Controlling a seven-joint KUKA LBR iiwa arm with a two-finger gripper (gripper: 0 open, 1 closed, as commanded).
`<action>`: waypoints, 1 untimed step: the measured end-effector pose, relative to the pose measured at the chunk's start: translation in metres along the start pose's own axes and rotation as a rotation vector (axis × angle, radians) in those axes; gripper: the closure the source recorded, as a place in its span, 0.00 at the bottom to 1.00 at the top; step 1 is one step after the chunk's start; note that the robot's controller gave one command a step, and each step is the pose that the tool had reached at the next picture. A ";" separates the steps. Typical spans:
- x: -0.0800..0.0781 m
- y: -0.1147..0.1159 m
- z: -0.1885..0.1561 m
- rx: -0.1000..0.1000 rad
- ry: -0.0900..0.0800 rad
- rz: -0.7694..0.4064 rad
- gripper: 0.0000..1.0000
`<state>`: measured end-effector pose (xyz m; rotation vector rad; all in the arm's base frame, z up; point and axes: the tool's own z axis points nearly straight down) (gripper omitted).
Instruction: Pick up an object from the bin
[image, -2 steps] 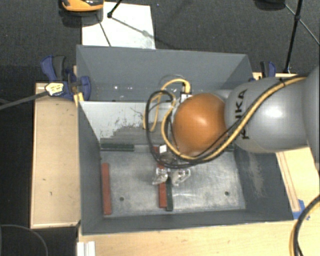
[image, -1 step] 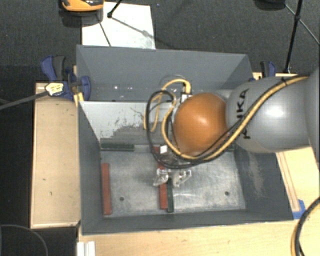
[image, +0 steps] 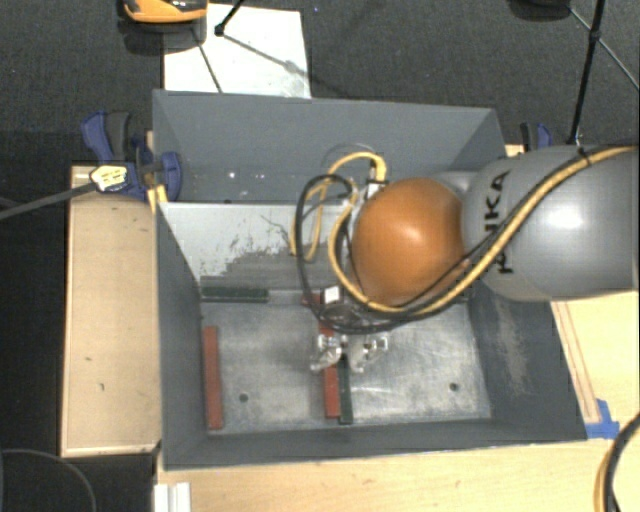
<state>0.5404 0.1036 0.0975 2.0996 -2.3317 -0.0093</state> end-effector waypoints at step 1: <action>0.000 -0.002 -0.018 0.006 -0.001 0.001 1.00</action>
Offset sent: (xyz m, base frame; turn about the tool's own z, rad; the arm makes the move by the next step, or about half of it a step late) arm 0.0000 0.0000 0.0058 0.0000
